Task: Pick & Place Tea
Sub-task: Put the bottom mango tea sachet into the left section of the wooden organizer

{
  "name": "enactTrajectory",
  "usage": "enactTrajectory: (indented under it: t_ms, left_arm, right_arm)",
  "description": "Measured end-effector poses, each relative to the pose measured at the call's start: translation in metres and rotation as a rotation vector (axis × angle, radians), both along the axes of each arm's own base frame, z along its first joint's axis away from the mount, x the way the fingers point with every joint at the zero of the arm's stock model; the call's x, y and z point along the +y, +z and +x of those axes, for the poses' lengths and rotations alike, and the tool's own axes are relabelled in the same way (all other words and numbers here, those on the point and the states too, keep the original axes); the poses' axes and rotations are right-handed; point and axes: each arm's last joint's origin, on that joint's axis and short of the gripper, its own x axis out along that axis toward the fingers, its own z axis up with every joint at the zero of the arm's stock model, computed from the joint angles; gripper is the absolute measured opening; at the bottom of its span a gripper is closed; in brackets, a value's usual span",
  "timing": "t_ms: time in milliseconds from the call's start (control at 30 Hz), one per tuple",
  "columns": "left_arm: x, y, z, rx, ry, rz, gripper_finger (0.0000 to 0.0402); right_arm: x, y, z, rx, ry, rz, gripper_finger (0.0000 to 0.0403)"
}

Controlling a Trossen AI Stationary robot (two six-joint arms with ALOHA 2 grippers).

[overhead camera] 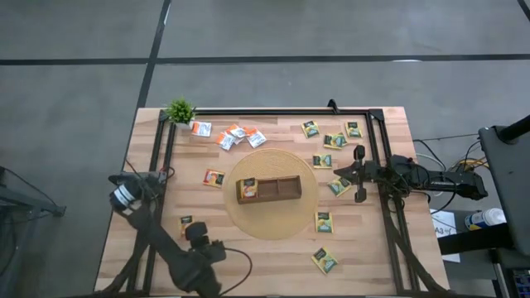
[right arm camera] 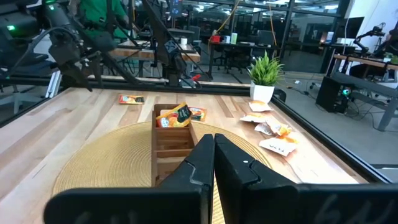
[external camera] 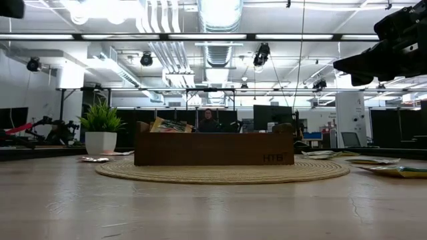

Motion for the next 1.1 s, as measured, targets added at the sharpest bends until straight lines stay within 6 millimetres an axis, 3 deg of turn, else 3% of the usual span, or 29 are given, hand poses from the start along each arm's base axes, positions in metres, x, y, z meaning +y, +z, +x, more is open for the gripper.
enactTrajectory:
  t_ms: [167,333,567,767,1100]
  left_arm:
    - [-0.002,-0.011,-0.016,0.007,0.021,0.039,0.0124]
    - [0.009,-0.018,-0.036,0.007,0.091,0.062,0.0124]
    - [0.029,-0.015,-0.058,-0.093,0.143,-0.062,0.0124]
    - [0.046,-0.022,-0.071,-0.145,0.182,-0.16,0.0124]
    - [0.06,-0.046,-0.084,-0.071,0.242,-0.19,0.0124]
  right_arm:
    - [0.0,0.0,0.0,0.0,0.0,0.0,0.0009]
    - [0.0,0.0,0.0,0.001,0.0,0.0,0.0009]
    - [0.0,0.0,0.0,0.0,0.0,0.0,0.0009]
    - [0.0,0.0,0.0,0.0,0.0,0.0,0.0009]
    - [0.0,0.0,0.0,0.0,0.0,0.0,0.0009]
